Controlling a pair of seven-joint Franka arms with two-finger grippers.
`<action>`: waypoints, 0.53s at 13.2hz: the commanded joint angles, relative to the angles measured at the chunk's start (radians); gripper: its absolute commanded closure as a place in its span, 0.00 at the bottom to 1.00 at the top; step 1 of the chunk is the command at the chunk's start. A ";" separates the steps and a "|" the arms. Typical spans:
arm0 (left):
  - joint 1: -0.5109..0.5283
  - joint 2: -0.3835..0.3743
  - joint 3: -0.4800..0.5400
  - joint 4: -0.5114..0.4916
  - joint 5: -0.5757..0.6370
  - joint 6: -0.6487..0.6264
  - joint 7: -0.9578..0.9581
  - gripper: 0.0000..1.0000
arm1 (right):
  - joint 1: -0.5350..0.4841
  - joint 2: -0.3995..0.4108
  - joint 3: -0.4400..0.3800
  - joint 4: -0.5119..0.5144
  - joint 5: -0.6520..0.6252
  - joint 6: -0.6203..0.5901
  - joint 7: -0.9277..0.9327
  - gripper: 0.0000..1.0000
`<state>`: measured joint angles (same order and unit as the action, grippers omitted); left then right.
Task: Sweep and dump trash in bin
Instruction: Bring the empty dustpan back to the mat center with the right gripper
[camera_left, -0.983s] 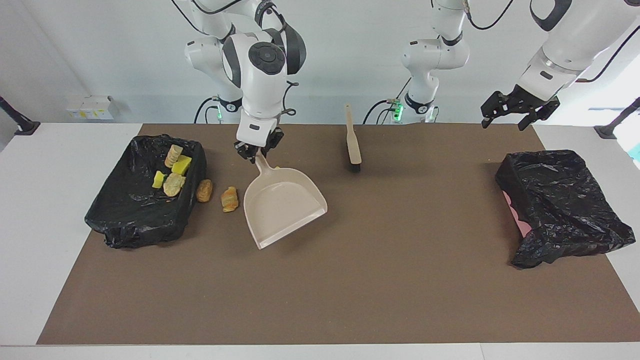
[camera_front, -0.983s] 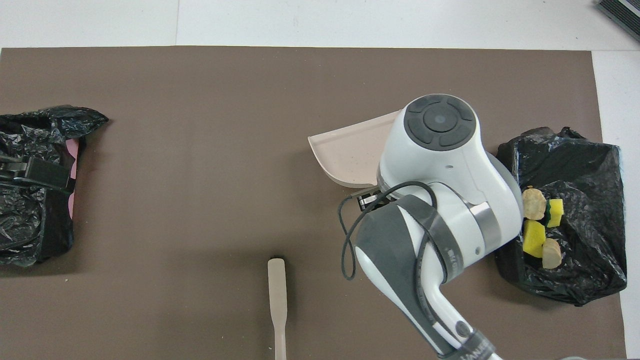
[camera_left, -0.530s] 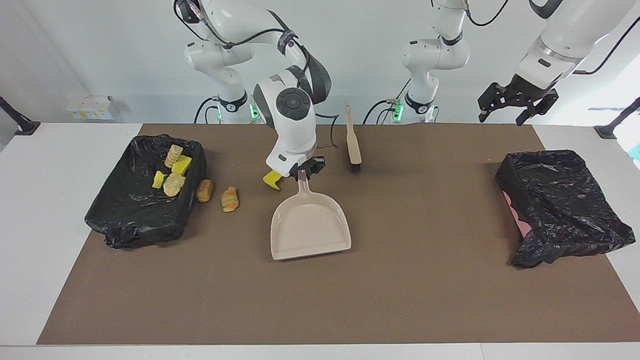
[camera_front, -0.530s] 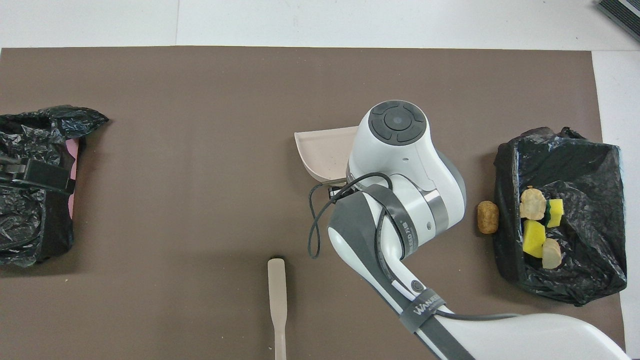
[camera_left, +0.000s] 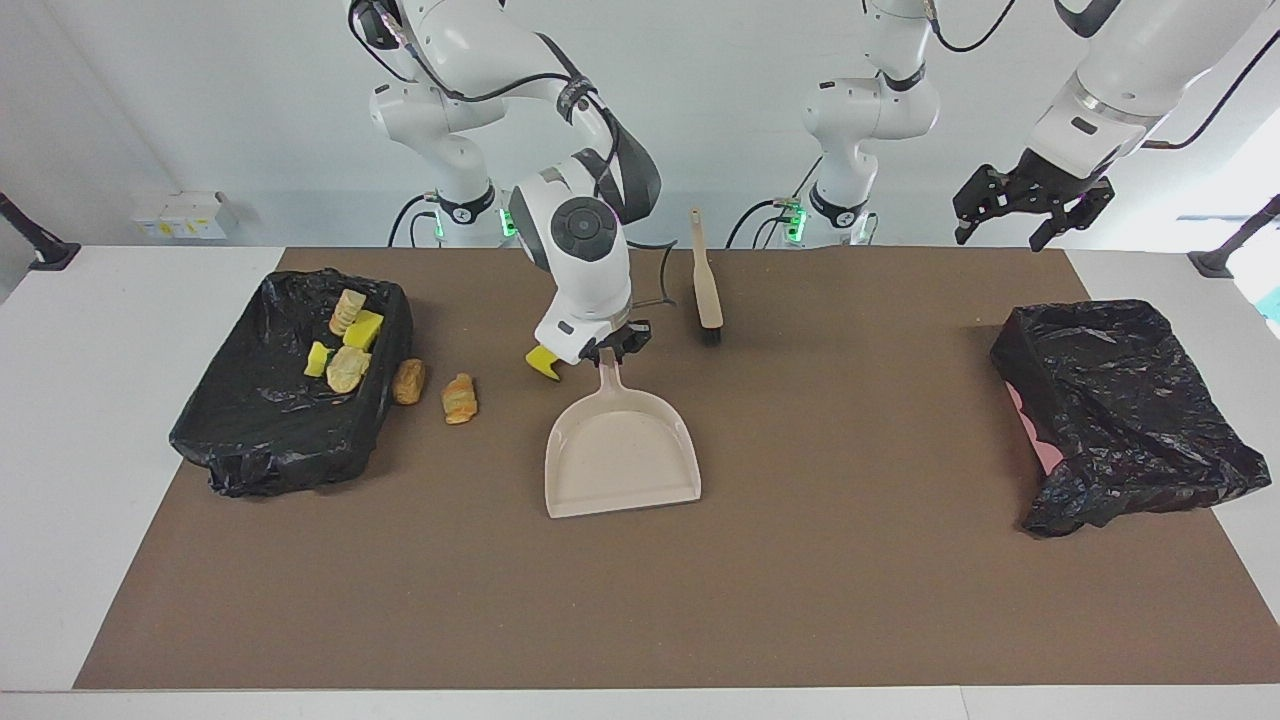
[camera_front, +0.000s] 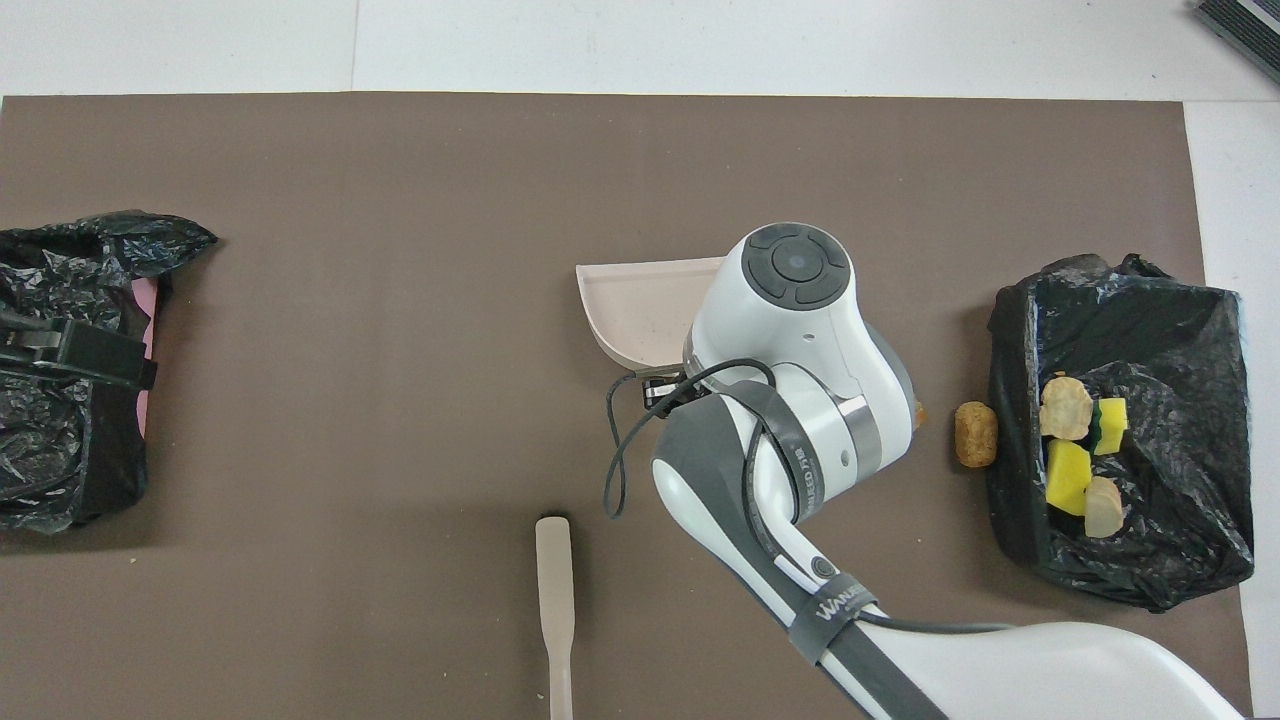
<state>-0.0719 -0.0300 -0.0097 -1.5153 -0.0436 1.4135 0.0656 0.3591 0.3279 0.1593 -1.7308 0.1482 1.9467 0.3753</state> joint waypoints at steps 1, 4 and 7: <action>-0.016 -0.013 -0.006 -0.008 0.021 -0.002 0.011 0.00 | 0.041 0.012 0.005 0.017 0.042 0.029 0.022 1.00; -0.017 -0.002 -0.012 -0.016 0.021 0.010 0.011 0.00 | 0.133 0.112 -0.003 0.169 0.004 -0.081 0.098 1.00; -0.017 0.002 -0.033 -0.039 0.019 0.050 0.011 0.00 | 0.184 0.163 0.002 0.223 -0.061 -0.084 0.284 1.00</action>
<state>-0.0744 -0.0221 -0.0405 -1.5266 -0.0431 1.4250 0.0670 0.5293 0.4337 0.1594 -1.5825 0.1139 1.8892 0.5819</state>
